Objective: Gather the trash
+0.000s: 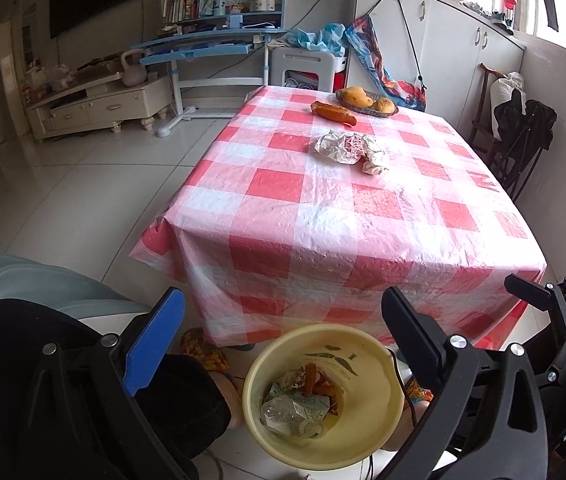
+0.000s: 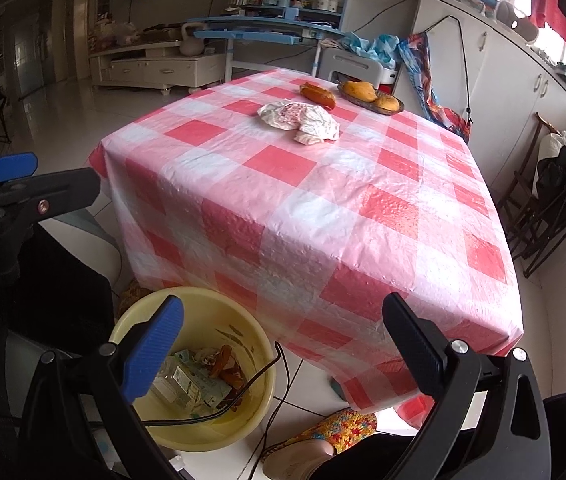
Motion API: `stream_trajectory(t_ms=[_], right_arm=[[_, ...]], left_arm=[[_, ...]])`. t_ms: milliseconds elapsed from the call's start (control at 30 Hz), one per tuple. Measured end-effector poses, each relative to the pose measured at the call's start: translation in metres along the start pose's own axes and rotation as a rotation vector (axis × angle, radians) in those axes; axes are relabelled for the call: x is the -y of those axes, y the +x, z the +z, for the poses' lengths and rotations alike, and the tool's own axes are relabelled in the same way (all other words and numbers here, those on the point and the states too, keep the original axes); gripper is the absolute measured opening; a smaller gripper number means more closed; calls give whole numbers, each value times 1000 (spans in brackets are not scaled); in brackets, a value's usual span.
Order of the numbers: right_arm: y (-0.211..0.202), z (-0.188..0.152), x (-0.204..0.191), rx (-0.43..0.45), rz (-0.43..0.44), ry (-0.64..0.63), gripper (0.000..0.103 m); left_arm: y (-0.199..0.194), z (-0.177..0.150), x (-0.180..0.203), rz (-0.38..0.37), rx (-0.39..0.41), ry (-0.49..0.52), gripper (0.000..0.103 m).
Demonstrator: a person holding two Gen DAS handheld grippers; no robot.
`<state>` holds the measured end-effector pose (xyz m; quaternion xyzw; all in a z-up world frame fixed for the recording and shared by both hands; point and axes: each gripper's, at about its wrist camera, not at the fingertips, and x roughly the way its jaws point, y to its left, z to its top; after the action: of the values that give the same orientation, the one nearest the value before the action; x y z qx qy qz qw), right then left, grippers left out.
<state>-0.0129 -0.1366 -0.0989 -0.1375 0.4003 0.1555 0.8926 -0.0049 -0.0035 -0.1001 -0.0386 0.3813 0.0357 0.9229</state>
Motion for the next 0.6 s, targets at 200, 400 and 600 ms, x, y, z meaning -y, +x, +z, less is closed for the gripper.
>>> stream_trajectory(t_ms=[200,400,600], right_arm=[[-1,0,-1,2,-1,5,95],[-1,0,-1,2,0,2,95],[-1,0,-2,1,1,3,95]], left_arm=[[2,-1,1,10,-4,9,96],[2,-1,0,10,-4,10,96],[1,-1,-1,11,0,6,96]])
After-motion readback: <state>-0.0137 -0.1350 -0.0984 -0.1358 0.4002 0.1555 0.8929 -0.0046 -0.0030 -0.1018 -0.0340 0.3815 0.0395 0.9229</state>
